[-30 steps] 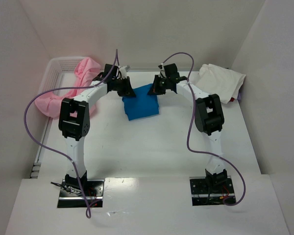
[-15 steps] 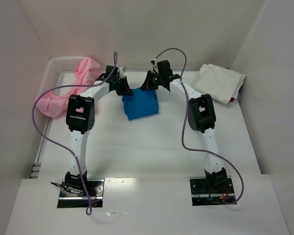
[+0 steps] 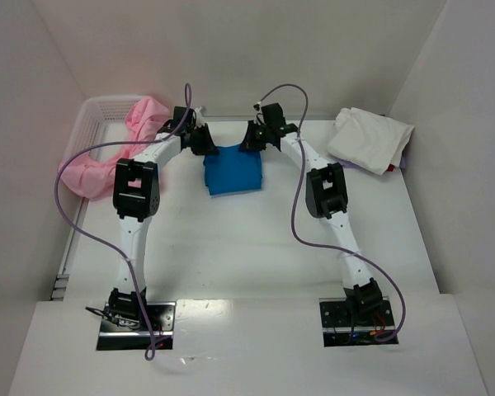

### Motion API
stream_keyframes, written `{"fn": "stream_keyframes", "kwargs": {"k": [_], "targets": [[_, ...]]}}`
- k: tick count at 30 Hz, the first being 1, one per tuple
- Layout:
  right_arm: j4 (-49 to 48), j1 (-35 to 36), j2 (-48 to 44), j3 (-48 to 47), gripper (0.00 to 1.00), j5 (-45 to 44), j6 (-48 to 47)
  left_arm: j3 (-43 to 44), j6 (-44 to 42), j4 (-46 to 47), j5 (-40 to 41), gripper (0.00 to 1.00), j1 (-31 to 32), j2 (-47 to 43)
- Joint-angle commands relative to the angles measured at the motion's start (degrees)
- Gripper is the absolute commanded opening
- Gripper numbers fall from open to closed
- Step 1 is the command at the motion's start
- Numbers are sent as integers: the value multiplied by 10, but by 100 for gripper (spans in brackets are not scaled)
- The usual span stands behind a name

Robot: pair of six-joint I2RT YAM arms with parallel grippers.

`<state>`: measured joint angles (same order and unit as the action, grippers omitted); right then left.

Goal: Fold and stack the t-shirts
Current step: Fold the long partially folded tshirt into a neat square

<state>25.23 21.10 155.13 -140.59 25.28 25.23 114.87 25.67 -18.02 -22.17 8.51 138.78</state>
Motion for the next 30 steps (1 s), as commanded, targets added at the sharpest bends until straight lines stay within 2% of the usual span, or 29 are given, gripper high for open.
{"fn": "stream_keyframes", "kwargs": {"k": [1,10,14,18,19,24,26,27,30], "targets": [[27,-19,12,-45,0,-36,-17,26,-10,-5,19,16,-10,13],[32,-37,23,-58,0,-66,-33,58,-15,-49,51,16,-10,40],[46,-37,34,-72,0,-80,-40,58,-36,-55,92,17,-10,40],[61,-37,29,-80,0,-126,-64,79,-48,-68,104,23,-10,35],[61,-37,15,-80,0,-134,-64,84,-48,-69,104,25,-10,35],[78,-54,-32,-99,0,-140,-77,95,-64,-74,104,55,-10,-14],[78,-54,-76,-93,7,-147,-82,95,-70,-74,109,65,-10,-49],[78,-54,-91,-87,9,-147,-90,95,-78,-79,109,68,-10,-61],[78,-54,-146,-58,27,-153,-99,56,-92,-84,126,81,-4,-118]]}}
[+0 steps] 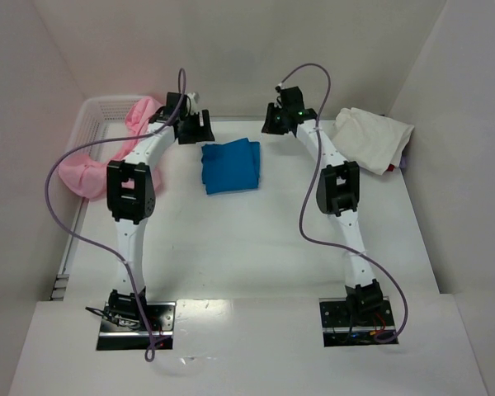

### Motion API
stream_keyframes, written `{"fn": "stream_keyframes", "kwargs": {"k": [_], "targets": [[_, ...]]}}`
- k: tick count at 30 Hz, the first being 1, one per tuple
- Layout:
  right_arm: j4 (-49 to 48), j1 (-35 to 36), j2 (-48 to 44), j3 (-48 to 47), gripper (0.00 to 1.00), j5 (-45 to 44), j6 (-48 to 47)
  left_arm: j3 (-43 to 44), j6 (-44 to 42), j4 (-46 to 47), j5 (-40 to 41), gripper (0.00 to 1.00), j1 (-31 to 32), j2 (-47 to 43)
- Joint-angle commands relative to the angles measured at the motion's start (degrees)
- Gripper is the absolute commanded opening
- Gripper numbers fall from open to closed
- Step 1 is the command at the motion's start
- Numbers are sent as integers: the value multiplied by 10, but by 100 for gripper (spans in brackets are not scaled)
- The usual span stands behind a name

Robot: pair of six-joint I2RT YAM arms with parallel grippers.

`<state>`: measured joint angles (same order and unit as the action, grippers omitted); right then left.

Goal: Fold and stack the t-shirts
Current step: Fold the long partially folded tshirt into a neat square, then put the neatly folded tshirt into the corner of the board with the right arm

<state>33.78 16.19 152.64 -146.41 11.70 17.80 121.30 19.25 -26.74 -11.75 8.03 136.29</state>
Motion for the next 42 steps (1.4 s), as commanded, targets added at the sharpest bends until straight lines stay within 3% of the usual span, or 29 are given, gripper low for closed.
{"fn": "stream_keyframes", "kwargs": {"k": [1,2,4,8,14,25,42], "targets": [[-7,-5,-134,15,34,-18,-31,-25,-35,3,27,84,1,-124],[-7,-5,-163,57,46,1,-37,-44,-35,3,37,87,7,-140],[-38,-5,-196,114,56,9,-31,-107,-35,8,38,93,8,-188],[-143,-5,-293,351,79,31,6,-232,-22,41,31,100,18,-268],[-244,-5,-359,531,99,102,52,-342,-11,48,31,100,24,-342],[-278,15,-310,547,99,134,77,-434,0,48,37,100,30,-381],[-246,20,-166,409,99,161,93,-400,-22,31,24,100,23,-349]]}}
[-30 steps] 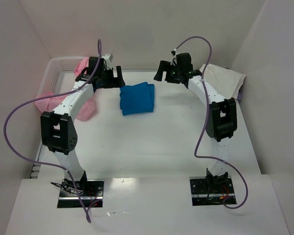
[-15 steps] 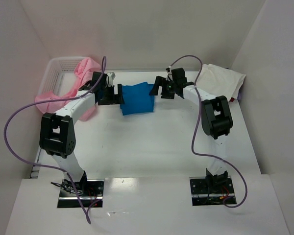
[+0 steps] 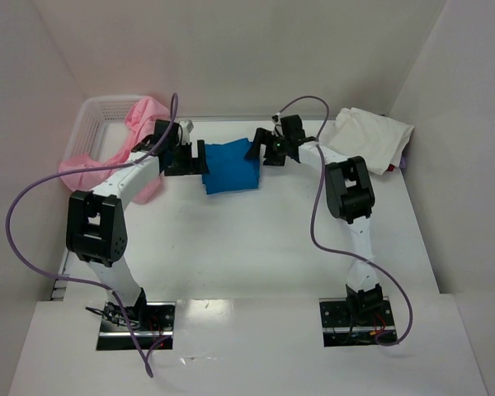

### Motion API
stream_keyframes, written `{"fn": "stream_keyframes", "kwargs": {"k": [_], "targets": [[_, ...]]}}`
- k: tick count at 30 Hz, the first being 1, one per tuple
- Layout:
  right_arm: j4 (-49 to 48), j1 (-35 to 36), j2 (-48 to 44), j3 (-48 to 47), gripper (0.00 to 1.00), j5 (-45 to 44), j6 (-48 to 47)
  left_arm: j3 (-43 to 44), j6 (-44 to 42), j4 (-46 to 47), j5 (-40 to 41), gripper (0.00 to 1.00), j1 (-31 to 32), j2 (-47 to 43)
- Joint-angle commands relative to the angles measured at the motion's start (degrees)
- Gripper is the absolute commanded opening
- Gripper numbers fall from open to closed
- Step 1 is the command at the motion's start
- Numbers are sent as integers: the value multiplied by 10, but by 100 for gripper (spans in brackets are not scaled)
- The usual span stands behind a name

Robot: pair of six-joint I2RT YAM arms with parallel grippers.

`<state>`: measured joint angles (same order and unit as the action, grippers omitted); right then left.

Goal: Fold and stack the t-shirts
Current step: Put the neatly folded tshirt into the corner of the board with the right arm

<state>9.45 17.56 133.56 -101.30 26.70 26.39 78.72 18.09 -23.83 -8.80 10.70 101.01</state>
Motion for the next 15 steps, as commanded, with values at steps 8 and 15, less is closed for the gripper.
{"fn": "stream_keyframes", "kwargs": {"k": [8,15], "targets": [[8,18,59,-80,99,29,23,26,-16,-3,-22,100,-9,4],[14,28,76,-99,95,29,29,20,-26,-9,-22,100,-14,4]]}}
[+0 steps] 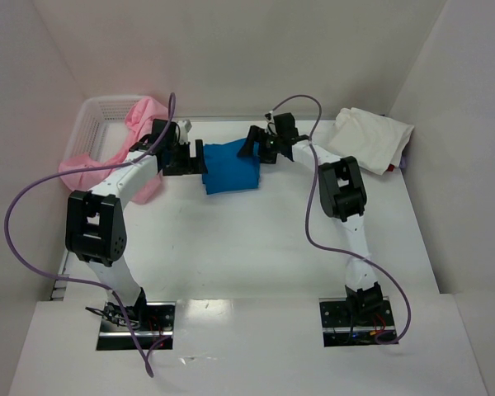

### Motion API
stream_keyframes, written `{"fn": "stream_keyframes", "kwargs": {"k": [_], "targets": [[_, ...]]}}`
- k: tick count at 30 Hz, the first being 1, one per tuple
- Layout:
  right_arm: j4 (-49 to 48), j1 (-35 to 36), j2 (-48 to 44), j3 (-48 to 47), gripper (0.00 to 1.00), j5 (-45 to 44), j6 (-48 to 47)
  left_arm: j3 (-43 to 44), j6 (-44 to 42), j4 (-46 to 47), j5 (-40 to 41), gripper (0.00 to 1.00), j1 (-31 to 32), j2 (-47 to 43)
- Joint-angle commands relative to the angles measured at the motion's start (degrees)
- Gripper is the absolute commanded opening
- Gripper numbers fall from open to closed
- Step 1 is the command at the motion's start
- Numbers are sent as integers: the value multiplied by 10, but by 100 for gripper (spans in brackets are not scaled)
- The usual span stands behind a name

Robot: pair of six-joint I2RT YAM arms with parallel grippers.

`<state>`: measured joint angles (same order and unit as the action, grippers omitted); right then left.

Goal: Fold and stack the t-shirts
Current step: Put the neatly folded tshirt into the corner of the board with the right arm

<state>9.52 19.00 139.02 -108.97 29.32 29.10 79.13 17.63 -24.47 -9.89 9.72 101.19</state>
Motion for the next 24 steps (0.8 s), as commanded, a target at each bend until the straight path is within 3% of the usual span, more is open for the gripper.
{"fn": "stream_keyframes", "kwargs": {"k": [1,6,8,11,13,14,18,24], "targets": [[13,14,27,-22,93,3,7,16,-22,-2,-11,100,-4,2],[24,14,39,-27,82,3,7,16,-27,-8,-11,100,-9,-3],[24,14,44,-34,72,3,7,16,-27,-8,-11,100,-9,-3],[24,14,44,-34,50,3,7,16,-32,-13,-11,100,-9,-3],[24,14,49,-46,42,3,7,21,-32,-13,-11,100,-14,-8],[30,14,49,-46,31,3,7,21,-32,-18,-17,100,-15,-8],[50,14,61,-86,5,-11,7,26,-32,-23,-17,100,-15,-19],[114,9,68,-175,0,-70,-18,26,-32,-29,-22,100,-15,-29]]}}
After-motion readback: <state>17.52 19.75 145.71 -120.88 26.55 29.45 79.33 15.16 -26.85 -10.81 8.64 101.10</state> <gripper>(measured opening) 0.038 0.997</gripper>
